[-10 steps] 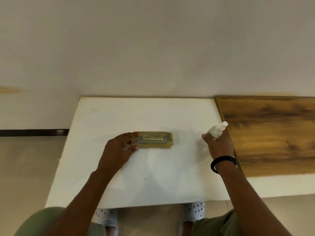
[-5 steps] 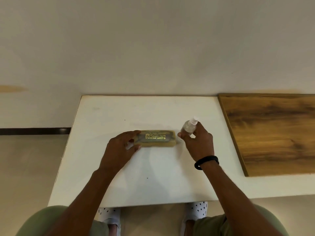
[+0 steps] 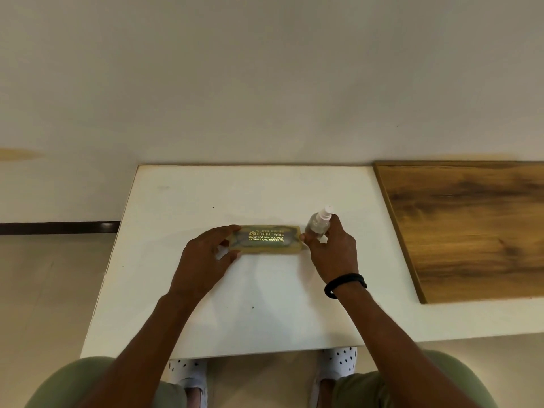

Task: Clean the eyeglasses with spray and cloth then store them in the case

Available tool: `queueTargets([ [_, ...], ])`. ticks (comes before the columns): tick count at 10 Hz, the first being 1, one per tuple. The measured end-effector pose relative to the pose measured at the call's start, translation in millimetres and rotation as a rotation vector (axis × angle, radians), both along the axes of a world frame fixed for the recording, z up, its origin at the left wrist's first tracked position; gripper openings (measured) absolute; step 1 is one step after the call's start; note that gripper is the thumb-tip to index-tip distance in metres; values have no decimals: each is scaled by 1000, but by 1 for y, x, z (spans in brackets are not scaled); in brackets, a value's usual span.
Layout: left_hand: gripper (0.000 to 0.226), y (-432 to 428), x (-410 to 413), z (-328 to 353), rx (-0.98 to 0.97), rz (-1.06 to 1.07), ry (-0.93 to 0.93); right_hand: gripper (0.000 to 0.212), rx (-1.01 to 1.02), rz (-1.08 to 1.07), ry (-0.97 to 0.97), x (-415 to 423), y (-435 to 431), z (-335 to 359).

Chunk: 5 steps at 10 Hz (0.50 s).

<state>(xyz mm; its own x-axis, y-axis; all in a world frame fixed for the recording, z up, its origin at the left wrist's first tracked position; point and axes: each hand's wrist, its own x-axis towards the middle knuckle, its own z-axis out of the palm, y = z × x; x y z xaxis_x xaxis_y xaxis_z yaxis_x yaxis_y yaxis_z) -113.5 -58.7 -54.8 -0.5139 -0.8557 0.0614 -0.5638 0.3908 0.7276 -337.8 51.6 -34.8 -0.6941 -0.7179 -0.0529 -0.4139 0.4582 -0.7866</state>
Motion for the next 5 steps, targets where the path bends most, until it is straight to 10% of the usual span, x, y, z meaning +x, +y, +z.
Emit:
queueTargets([
  [2, 57, 1, 1, -1, 1, 0, -6, 44, -11, -1, -20, -1, 1, -6],
  [5, 80, 0, 8, -1, 54, 31, -86, 109, -41, -14, -49, 5, 11, 2],
])
